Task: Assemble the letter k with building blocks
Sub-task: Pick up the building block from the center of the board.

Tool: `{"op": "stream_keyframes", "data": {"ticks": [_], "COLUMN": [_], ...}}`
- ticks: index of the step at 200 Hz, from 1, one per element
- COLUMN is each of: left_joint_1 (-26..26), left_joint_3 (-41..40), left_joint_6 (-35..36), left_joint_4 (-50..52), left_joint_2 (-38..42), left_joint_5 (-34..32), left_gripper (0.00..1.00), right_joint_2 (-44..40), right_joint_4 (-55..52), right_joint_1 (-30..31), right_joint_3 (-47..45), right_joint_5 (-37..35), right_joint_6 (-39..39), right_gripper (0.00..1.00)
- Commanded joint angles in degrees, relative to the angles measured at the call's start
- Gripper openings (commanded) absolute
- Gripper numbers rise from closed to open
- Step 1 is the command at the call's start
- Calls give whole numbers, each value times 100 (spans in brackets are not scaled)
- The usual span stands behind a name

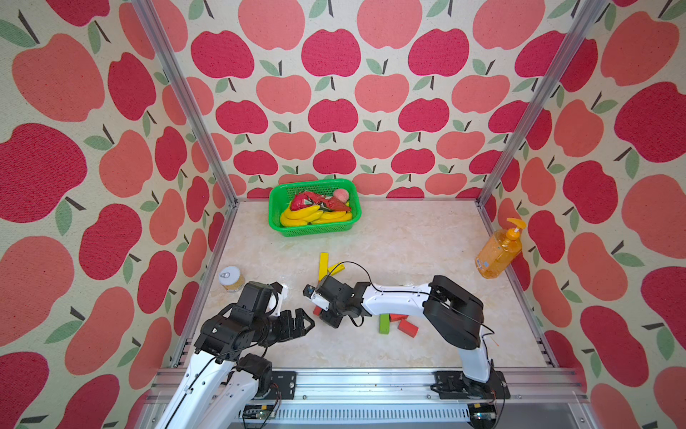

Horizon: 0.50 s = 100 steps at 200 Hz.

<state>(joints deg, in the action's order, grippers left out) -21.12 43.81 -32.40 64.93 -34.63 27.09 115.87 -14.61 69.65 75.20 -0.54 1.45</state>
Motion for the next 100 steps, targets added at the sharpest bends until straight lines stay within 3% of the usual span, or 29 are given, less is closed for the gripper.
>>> {"op": "stream_keyframes", "data": {"ticks": [1, 38, 65, 87, 100], "left_joint_1": [30, 54, 55, 55, 63], "left_joint_3": [220, 607, 827, 917, 966], "left_joint_6": [172, 471, 699, 1012, 1153], "left_joint_4": [-28, -289, -602, -841, -964], "left_joint_2": [-94, -336, -682, -926, -1009], "left_joint_5": [104, 92, 202, 106, -5], "left_gripper": [98, 98, 98, 98, 98], "right_joint_2": [-74, -553, -969, -1310, -1465], "right_joint_4": [-496, -705, -775, -758, -841], "right_joint_1": [57, 84, 54, -131, -530], "right_joint_3": [-312, -757, -1098, -1247, -1220], "right_joint_5": [405, 557, 53, -107, -55], "right_joint_6": [88, 230, 386, 442, 475], "right_gripper": [23, 23, 23, 23, 23]}}
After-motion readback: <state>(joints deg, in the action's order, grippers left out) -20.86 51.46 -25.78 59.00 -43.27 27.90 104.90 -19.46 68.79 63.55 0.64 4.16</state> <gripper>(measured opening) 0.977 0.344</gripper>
